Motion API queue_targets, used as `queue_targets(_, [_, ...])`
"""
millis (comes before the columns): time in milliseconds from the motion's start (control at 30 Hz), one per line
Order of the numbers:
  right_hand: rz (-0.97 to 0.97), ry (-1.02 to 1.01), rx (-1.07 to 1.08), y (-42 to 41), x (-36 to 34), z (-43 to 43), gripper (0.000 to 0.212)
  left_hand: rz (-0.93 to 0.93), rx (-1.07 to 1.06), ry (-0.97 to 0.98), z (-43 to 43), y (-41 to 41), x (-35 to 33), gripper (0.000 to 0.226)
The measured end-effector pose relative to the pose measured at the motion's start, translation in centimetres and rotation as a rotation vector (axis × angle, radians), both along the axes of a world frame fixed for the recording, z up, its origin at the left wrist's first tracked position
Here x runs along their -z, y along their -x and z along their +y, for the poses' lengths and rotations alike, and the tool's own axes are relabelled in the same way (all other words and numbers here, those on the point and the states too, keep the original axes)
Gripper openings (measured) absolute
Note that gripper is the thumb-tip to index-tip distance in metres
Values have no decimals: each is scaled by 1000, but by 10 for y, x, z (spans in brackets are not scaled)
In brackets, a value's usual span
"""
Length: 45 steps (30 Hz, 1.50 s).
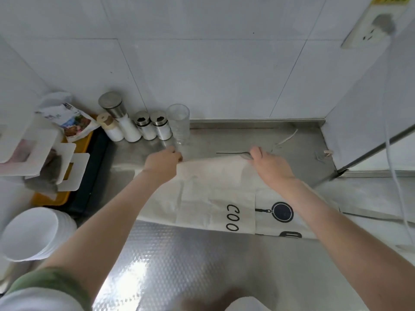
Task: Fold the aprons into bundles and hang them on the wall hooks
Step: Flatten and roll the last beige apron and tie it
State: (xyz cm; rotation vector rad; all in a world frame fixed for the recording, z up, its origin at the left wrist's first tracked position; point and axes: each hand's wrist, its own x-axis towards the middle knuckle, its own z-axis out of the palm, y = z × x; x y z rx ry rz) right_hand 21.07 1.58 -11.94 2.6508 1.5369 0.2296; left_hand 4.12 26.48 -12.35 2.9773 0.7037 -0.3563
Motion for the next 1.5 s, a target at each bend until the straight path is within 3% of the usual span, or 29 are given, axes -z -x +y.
queue_targets(133, [174, 186, -114, 17, -4, -18, 29, 126, 43, -33, 3, 26, -2, 37])
queue_targets(333, [367, 460, -107, 61, 13, -34, 41, 201, 341, -210, -3, 57, 18, 31])
queue_targets(467, [393, 554, -89, 77, 29, -38, 37, 253, 365, -93, -10, 67, 23, 27])
queue_targets(633, [482, 544, -66, 92, 51, -46, 24, 342, 244, 162, -19, 82, 28, 31])
queue_targets(767, [525, 494, -47, 98, 68, -55, 26, 433, 223, 191, -26, 84, 40, 34])
queue_targets(833, [560, 461, -46, 99, 72, -57, 27, 512, 260, 136, -28, 84, 49, 33])
queue_targets(933, [572, 432, -57, 100, 74, -60, 28, 607, 279, -94, -26, 84, 62, 35])
queue_targets(1100, [464, 460, -69, 102, 76, -60, 26, 385, 106, -247, -21, 79, 60, 34])
queue_targets(1133, [399, 415, -96, 103, 77, -61, 30, 330, 87, -259, -20, 78, 58, 33])
queue_targets(1233, [280, 358, -162, 107, 72, -59, 69, 259, 82, -286, -12, 81, 60, 31])
queue_targets(1300, [278, 337, -210, 112, 75, -60, 71, 287, 62, -308, -6, 86, 63, 31])
queue_targets(1400, [420, 379, -259, 116, 85, -57, 61, 405, 25, -327, -2, 95, 67, 38])
queue_targets(1500, [527, 392, -188, 120, 87, -53, 62, 487, -44, -301, 0, 105, 74, 61])
